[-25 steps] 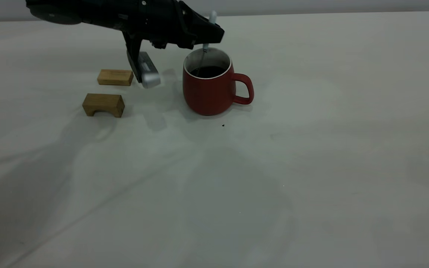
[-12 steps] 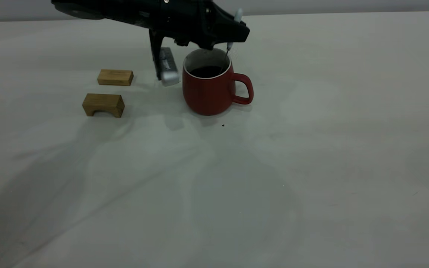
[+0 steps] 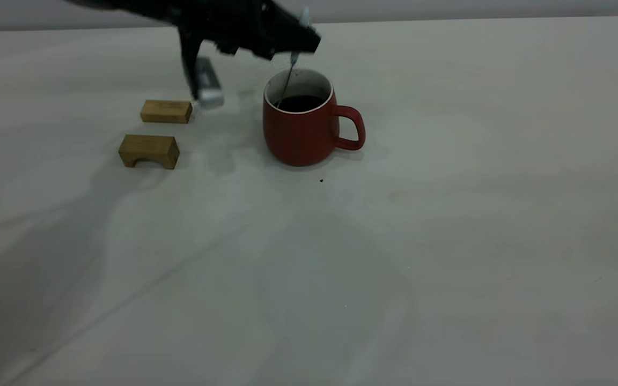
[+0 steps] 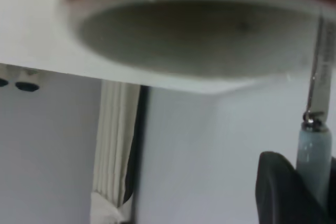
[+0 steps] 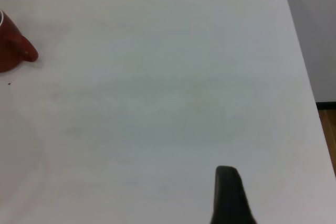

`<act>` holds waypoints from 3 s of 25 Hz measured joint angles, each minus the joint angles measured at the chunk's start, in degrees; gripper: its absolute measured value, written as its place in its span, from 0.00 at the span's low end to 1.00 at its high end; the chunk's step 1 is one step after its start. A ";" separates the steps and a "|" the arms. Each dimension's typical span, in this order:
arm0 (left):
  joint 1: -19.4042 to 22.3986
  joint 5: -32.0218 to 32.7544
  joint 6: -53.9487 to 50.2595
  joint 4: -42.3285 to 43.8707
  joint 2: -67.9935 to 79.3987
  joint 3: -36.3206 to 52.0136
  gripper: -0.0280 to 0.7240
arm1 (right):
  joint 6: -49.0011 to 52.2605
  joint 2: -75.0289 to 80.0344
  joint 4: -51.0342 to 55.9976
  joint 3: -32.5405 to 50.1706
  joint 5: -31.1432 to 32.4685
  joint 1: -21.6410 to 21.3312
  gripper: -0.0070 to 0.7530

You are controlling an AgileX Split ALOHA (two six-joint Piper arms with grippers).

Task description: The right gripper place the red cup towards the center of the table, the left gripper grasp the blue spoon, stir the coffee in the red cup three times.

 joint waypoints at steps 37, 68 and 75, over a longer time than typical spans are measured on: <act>1.08 8.36 -16.99 18.65 0.19 -2.82 0.23 | 0.00 0.00 0.00 0.00 0.00 0.00 0.70; 1.03 27.72 15.20 82.05 -42.54 -2.72 0.41 | 0.00 0.00 0.00 0.00 0.00 0.00 0.66; 1.03 27.72 29.93 99.69 -56.55 -2.72 0.34 | 0.00 0.00 0.00 0.00 0.00 0.00 0.66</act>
